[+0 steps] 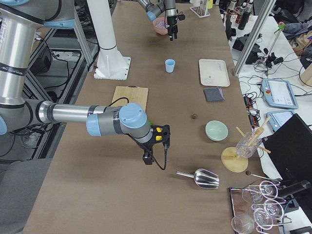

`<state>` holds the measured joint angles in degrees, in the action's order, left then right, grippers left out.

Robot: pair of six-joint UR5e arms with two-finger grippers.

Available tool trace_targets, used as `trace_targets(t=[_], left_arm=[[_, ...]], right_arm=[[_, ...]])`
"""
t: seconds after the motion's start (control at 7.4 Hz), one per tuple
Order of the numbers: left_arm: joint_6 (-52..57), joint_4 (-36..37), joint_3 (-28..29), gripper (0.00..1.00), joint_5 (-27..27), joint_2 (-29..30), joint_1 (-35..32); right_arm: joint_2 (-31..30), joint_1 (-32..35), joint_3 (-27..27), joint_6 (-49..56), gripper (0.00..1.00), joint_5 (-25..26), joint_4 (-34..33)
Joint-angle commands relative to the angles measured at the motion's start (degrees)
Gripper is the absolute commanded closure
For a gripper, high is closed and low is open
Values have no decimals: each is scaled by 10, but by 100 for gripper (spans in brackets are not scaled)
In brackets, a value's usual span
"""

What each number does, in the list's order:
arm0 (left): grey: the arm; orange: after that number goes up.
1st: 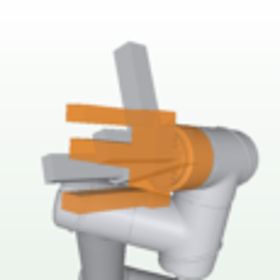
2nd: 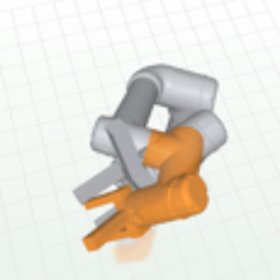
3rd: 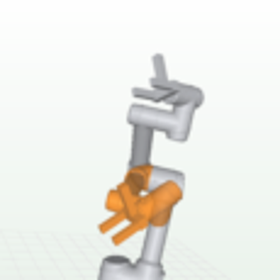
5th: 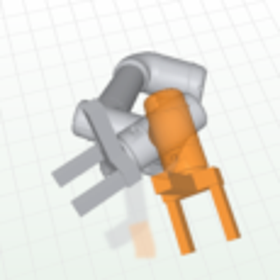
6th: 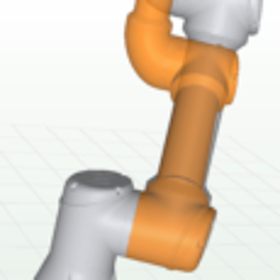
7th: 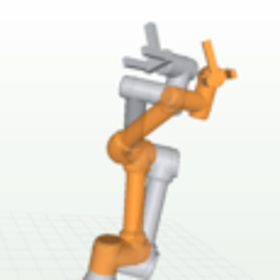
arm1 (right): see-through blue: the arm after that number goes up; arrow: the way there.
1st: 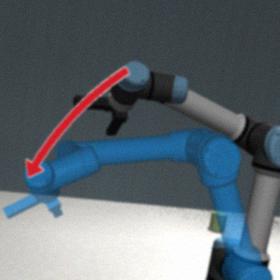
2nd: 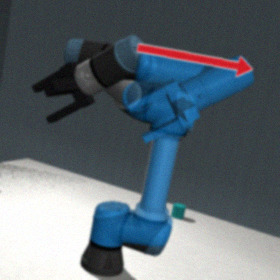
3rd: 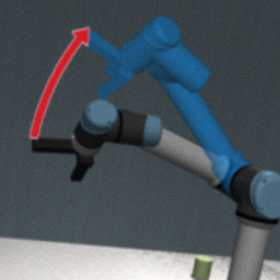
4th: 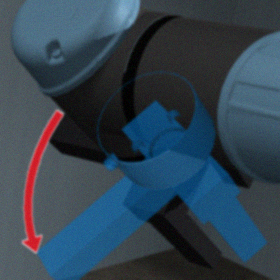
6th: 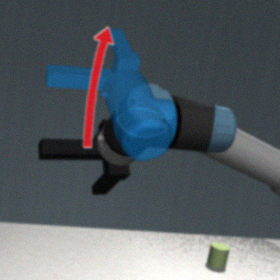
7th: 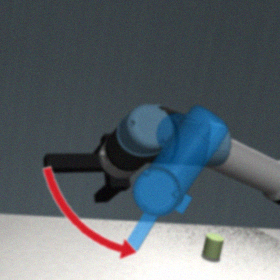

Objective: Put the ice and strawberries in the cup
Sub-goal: 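Move the left gripper back over the pink ice bowl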

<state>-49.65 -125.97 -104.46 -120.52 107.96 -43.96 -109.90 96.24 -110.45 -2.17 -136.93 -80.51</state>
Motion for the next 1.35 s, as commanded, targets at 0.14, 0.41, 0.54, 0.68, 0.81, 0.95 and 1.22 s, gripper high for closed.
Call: trace_targets(t=[0.14, 0.41, 0.54, 0.68, 0.81, 0.95, 1.22], left_arm=[[135, -3, -62, 4, -97, -143, -97], [199, -5, -68, 4, -95, -218, -112], [232, -5, -67, 4, -91, -257, -112], [263, -6, -68, 4, -68, -291, -112], [282, -6, -67, 5, -17, -320, -108], [282, -6, -67, 7, -10, -332, -106], [282, -32, -62, 8, 11, -352, -89]], right_arm=[[-1, 1, 2, 1, 0, 0, 0], [0, 0, 3, 1, 0, -1, 0], [0, 0, 3, 1, 0, -1, 0], [-1, 0, 3, 1, 0, -1, 0], [0, 0, 4, 1, 0, 0, 0], [-1, 0, 4, 1, 0, -1, 0], [-1, 0, 4, 1, 0, -1, 0]])
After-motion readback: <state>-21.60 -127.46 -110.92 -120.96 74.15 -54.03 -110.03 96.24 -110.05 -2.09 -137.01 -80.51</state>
